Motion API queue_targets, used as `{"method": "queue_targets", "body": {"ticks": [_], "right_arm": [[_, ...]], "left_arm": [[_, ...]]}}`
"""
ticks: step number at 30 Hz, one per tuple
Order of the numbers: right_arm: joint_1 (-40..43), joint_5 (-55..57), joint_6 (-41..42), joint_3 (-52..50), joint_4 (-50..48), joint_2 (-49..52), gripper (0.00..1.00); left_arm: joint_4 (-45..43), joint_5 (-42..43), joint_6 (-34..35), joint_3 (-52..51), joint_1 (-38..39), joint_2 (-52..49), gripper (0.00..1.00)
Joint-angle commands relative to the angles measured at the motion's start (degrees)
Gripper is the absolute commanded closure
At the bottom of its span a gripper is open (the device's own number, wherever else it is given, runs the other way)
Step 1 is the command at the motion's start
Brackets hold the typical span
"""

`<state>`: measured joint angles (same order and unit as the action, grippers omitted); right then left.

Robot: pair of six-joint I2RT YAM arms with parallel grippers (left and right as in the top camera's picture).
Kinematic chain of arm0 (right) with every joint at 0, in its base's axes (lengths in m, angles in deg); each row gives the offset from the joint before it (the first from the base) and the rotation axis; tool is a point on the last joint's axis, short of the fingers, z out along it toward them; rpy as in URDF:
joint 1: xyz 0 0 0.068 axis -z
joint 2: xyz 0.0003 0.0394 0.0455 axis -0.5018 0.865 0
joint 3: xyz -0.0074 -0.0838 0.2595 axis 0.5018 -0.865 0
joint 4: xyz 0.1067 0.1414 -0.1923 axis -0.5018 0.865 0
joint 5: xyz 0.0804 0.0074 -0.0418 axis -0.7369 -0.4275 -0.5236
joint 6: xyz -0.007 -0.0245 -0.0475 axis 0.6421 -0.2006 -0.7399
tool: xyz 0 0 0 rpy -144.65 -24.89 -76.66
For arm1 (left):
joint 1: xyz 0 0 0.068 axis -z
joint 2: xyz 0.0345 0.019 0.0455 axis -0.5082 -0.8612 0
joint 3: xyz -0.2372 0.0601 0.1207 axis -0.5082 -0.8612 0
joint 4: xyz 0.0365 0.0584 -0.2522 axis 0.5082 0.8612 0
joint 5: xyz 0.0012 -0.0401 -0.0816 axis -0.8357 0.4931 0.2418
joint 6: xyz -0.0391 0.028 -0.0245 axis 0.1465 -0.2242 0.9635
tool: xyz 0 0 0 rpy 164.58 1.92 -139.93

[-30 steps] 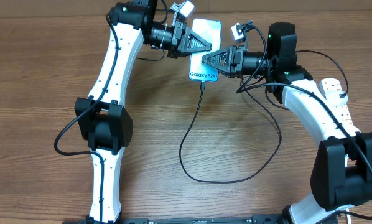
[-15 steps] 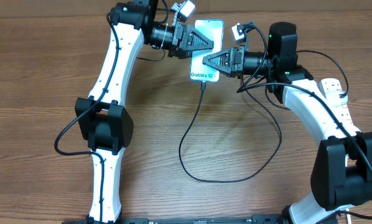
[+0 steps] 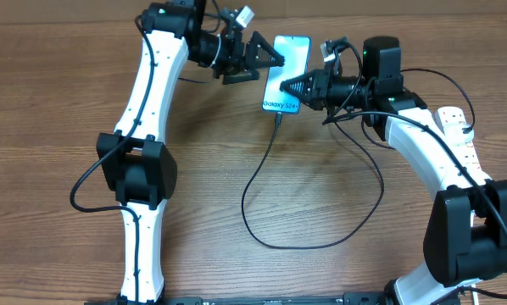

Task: Plug charger to phone and switch on socket
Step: 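Release the phone from the left gripper and retract the left arm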

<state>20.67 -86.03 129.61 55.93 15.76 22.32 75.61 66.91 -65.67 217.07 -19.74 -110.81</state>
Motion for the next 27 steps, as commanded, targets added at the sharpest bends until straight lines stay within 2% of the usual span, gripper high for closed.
{"method": "queue_targets", "body": {"ticks": [1,6,15,20,27], "right_arm": [[-1.6,6.7,-4.4,0.5,3.0,0.0,0.96],[-5.7,19.5,-5.8,0.4,10.6,1.3,0.96],[-15.6,34.9,-5.7,0.4,11.7,5.3,0.96],[-17.6,37.2,-5.5,0.4,10.8,7.8,0.96],[-18.9,37.1,-5.3,0.4,6.7,13.3,0.96]], "left_arm": [[1.1,-8.7,0.0,0.5,-1.0,0.8,0.00],[3.4,-23.1,0.4,0.5,-1.1,0.8,0.00],[7.0,-43.5,1.1,0.5,-1.2,0.8,0.00],[8.5,-54.8,6.0,0.5,-1.3,0.8,0.00],[9.4,-64.6,6.0,0.5,-1.6,0.8,0.00]]}}
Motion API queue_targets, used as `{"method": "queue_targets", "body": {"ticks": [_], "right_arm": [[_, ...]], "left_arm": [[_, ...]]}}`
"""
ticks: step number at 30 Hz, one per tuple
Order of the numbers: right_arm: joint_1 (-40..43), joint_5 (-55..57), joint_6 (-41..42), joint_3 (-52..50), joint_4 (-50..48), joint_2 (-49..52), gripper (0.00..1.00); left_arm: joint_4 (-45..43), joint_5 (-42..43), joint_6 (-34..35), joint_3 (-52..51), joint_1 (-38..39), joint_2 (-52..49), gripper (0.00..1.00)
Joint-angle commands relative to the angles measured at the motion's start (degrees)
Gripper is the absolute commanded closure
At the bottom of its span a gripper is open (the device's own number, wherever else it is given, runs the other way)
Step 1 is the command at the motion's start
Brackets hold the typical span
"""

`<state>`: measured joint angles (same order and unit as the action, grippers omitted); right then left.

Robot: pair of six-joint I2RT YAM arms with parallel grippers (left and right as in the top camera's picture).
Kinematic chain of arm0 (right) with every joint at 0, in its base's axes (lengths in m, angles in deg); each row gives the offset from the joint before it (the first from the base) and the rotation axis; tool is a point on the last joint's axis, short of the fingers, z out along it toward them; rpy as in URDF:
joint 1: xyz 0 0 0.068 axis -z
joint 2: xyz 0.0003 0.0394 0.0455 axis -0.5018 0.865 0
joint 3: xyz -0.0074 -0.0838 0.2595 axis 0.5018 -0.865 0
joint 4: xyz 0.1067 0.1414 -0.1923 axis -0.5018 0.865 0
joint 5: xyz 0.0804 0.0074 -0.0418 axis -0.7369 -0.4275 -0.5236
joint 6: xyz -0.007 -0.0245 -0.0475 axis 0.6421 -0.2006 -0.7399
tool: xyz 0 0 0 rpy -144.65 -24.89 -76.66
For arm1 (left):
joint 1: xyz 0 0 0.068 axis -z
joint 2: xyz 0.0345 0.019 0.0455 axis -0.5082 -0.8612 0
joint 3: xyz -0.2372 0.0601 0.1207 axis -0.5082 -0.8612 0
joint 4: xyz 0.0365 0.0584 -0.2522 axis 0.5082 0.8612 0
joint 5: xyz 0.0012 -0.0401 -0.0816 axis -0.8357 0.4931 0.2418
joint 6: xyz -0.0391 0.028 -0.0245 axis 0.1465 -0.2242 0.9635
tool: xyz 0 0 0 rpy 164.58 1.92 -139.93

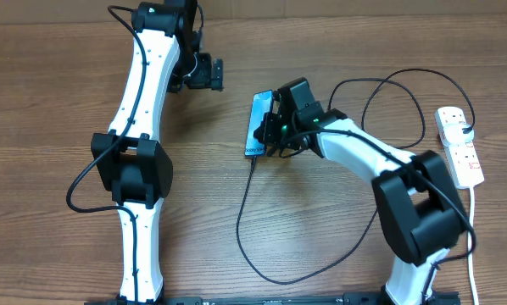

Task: Plug charger to phone and switch on socket
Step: 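Release the phone from the left gripper and retract the left arm, then lower the phone flat onto the table with the right gripper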

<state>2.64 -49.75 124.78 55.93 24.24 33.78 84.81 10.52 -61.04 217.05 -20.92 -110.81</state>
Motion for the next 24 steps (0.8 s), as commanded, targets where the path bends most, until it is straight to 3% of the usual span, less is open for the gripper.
{"method": "queue_targets", "body": {"ticks": [1,24], "right_arm": [[-1.1,0.7,-0.5,0.4,-2.5,2.4,0.96],[-5.2,-0.9,-0.9,0.4,-7.3,7.1,0.96]], "left_arm": [[0.3,-8.8,1.4,0.6,-0.4,0.7,0.00],[-0.7,-11.6,1.4,0.6,-2.0,0.7,0.00]]}}
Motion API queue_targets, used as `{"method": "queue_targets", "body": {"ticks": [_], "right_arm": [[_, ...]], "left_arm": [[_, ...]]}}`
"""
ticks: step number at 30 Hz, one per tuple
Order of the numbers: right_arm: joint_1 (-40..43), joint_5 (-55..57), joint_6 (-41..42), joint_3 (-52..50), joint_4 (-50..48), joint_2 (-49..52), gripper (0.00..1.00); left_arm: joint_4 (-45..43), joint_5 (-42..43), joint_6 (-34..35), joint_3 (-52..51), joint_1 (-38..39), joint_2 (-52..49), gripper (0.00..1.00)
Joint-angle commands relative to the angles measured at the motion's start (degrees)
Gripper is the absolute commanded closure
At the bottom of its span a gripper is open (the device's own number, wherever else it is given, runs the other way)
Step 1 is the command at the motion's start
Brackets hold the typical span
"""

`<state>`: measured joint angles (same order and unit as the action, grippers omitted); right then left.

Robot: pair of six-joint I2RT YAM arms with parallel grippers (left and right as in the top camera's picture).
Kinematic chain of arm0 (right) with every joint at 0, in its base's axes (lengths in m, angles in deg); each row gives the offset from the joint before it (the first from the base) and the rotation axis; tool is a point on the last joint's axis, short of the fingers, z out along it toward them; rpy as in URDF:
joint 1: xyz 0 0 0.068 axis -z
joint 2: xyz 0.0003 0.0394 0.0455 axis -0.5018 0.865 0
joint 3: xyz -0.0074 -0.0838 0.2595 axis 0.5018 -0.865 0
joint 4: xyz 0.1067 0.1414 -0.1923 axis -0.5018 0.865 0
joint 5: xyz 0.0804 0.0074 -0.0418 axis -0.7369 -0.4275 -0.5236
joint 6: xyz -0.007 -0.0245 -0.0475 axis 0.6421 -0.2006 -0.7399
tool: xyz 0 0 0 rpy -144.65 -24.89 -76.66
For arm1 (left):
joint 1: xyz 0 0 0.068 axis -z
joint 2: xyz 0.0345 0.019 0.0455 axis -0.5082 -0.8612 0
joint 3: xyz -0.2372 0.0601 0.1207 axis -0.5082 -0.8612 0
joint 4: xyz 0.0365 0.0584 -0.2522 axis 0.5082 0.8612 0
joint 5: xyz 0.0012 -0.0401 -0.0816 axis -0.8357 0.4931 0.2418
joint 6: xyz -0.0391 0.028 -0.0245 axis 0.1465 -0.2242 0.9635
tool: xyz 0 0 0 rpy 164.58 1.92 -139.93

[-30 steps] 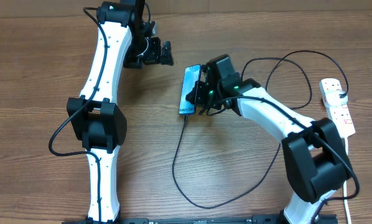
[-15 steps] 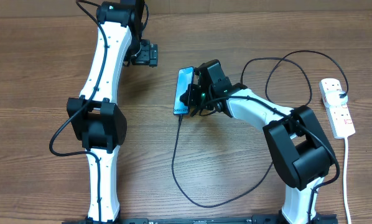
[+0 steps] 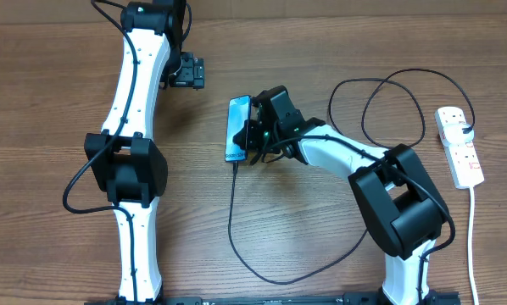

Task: Plug charger to phone and switch on socket
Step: 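Lower the phone flat onto the table with the right gripper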

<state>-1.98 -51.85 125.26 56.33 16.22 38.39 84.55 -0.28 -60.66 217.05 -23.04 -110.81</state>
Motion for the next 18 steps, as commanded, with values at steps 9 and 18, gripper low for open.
{"method": "queue_targets", "body": {"ticks": [9,18], "right_arm": [[-0.7,-1.9,-1.4,0.0,1.5,2.8,0.96],[-2.8,-3.3,-1.4,0.0,1.0,3.5,0.92]], "left_arm": [[-0.4,-0.8,1.0,0.6,0.1,0.7,0.00],[-0.4,-0.8,1.0,0.6,0.1,0.7,0.00]]}}
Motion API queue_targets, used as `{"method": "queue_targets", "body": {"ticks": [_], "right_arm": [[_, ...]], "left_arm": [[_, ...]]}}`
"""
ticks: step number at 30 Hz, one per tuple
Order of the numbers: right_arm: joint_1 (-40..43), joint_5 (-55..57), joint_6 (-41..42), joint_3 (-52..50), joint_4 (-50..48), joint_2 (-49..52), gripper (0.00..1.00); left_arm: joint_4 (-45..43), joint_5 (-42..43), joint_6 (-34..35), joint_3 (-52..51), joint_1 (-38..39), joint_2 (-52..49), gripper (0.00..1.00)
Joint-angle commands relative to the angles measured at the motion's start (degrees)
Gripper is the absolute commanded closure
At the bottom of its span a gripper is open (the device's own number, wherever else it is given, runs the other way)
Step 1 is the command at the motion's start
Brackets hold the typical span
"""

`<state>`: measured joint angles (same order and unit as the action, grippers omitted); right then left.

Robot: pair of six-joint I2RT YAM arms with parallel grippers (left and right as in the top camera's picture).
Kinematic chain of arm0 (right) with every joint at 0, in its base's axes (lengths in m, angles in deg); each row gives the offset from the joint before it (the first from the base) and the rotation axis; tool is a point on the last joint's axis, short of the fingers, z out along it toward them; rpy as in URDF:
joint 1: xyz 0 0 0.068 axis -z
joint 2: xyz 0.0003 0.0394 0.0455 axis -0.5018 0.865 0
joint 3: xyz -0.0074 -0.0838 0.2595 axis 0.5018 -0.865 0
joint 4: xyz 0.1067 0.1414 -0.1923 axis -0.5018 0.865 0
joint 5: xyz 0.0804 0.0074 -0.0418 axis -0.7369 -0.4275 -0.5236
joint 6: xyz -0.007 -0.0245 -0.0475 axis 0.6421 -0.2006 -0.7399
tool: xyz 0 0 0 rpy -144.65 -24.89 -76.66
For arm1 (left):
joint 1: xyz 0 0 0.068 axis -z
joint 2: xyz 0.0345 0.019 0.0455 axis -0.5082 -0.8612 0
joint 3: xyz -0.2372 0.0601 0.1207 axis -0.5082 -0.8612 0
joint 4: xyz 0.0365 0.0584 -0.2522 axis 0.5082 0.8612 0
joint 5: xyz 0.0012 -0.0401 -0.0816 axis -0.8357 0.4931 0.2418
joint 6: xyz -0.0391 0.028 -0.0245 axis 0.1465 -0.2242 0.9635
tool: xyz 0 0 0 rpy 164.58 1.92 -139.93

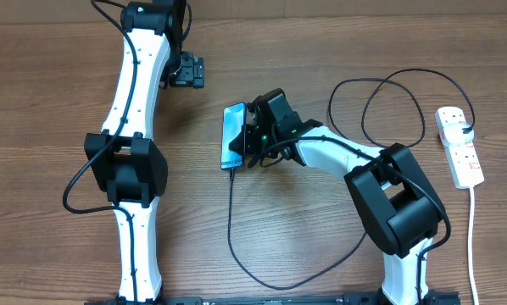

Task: Plug charger to phone and switch on socket
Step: 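Lower the phone flat onto the table with the right gripper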

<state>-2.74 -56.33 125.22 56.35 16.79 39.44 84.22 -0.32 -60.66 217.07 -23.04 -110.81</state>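
Note:
The phone (pixel 231 134) lies face up on the wooden table left of centre, its blue screen lit. A black charger cable (pixel 231 220) is plugged into the phone's near end. It loops across the table to the white socket strip (pixel 459 146) at the right edge. My right gripper (pixel 251 140) reaches in from the right and is closed on the phone's right edge. My left gripper (pixel 191 72) hangs over bare table at the back left, well away from the phone. Its fingers point down and the gap between them cannot be made out.
The cable forms a wide loop (pixel 389 93) between the right arm and the socket strip. A white lead (pixel 472 246) runs from the strip toward the front edge. The left arm's white links (pixel 135 102) stretch along the table's left side.
The phone, with my right gripper at its right edge, has shifted slightly nearer and turned a little, its top now tilting right. The left arm has not moved.
At first both grippers were at the phone at the back centre, the left one open, with the cable plugged in. Then the left gripper was drawn back to the left. The right gripper and phone were nearer and further left at each moment, now left of centre.

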Motion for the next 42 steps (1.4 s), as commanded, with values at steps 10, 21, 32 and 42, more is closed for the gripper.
{"method": "queue_targets", "body": {"ticks": [10,21,32,42], "right_arm": [[-4.2,3.7,-1.4,0.0,0.5,2.4,0.74],[-4.0,5.4,-1.4,0.0,0.3,2.4,0.53],[-4.0,9.8,-1.3,0.0,0.6,2.4,0.49],[-4.0,9.9,0.8,0.0,4.8,2.4,0.44]], "left_arm": [[-0.1,-0.7,1.0,0.5,0.1,0.7,0.00],[-0.1,-0.7,1.0,0.5,0.1,0.7,0.00],[-0.1,-0.8,1.0,0.5,0.1,0.7,0.00],[-0.1,-0.8,1.0,0.5,0.1,0.7,0.00]]}}
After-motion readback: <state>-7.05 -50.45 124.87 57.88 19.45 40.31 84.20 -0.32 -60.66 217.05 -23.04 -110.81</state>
